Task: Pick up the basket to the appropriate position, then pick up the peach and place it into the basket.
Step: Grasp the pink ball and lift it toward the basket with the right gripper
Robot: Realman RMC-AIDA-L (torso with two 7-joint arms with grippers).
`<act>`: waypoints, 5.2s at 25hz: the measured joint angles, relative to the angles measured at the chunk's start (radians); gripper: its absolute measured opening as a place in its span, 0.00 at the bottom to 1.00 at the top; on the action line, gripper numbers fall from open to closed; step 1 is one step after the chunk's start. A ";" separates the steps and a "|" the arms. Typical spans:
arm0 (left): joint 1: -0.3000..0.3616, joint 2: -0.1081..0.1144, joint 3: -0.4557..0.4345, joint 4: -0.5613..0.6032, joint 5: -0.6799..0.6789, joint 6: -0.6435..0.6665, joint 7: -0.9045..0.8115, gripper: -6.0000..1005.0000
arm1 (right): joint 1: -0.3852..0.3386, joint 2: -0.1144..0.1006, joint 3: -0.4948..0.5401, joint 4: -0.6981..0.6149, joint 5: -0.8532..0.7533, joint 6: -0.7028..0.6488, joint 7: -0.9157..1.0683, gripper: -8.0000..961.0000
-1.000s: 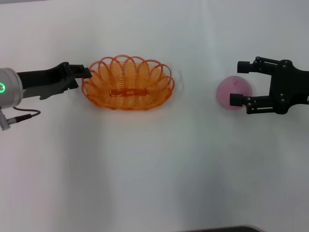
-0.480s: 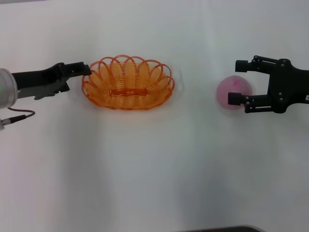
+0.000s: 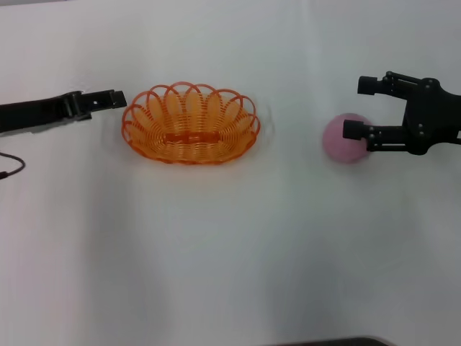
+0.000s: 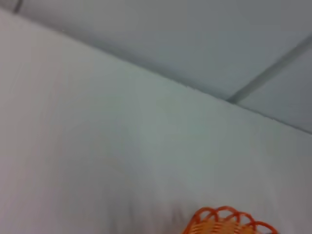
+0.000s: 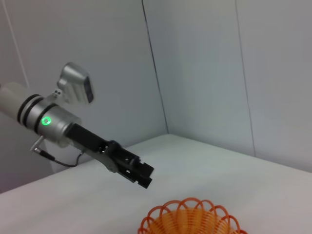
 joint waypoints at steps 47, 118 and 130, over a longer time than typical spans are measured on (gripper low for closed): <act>-0.033 0.037 -0.429 -0.417 -0.249 0.456 1.366 0.83 | 0.075 0.043 0.073 0.166 0.063 0.169 0.019 0.98; -0.031 0.043 -0.483 -0.286 0.008 0.588 1.216 0.82 | 0.307 -0.047 -0.201 -0.445 -0.320 -0.024 0.675 0.98; -0.036 0.042 -0.477 -0.290 0.011 0.582 1.217 0.82 | 0.403 -0.015 -0.308 -0.457 -0.603 -0.017 0.803 0.98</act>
